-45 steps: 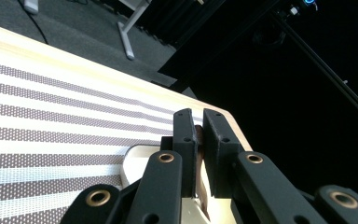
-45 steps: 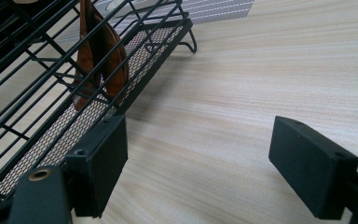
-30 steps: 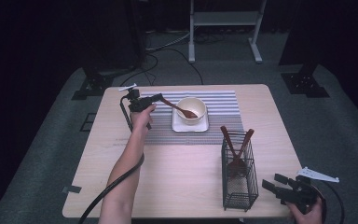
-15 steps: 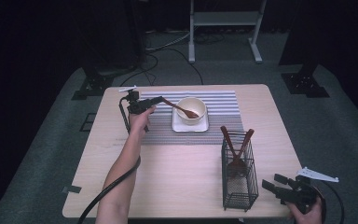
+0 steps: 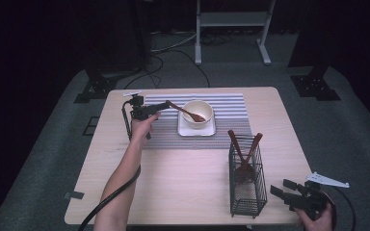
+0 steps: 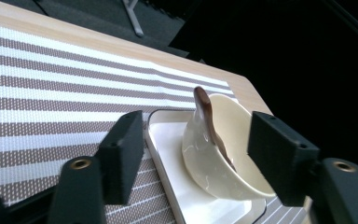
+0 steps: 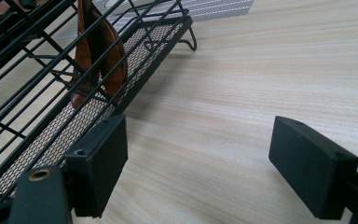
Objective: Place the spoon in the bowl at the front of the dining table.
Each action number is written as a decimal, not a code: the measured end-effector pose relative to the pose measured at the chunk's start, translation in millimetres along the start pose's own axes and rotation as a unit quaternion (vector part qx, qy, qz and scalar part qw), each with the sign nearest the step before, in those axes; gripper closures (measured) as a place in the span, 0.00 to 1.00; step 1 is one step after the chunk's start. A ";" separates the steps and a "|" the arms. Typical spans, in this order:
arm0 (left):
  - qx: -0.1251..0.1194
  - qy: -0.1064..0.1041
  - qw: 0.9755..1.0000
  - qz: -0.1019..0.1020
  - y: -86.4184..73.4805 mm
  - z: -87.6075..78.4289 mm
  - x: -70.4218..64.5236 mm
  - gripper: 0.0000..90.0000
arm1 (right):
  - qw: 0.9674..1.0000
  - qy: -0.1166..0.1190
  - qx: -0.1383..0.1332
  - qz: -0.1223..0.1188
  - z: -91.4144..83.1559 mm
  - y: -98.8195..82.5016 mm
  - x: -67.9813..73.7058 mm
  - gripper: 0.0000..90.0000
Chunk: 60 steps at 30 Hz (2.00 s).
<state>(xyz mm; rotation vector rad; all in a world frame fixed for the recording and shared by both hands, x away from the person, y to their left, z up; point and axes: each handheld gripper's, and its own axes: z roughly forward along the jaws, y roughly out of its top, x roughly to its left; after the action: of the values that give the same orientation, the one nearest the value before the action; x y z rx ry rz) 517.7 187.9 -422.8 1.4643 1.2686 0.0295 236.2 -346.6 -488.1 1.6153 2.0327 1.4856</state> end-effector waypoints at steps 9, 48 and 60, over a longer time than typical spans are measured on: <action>0.011 0.007 1.000 0.007 -2.3 -5.7 0.5 0.21 | 1.000 -0.002 -0.001 0.001 -0.1 0.0 0.0 0.20; 0.032 0.015 0.998 0.053 -11.9 -47.9 -13.5 0.09 | 1.000 -0.010 -0.006 0.004 -3.0 -0.4 0.8 0.20; 0.037 0.010 0.997 0.064 -18.6 -55.8 -19.3 0.09 | 1.000 -0.011 -0.007 0.005 -4.1 -0.3 1.5 0.20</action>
<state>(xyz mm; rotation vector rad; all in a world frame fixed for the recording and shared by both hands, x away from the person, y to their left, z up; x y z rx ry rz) 462.4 209.0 -404.7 1.6121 1.2018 0.0839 232.8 -347.8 -485.6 1.6314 2.0005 1.4759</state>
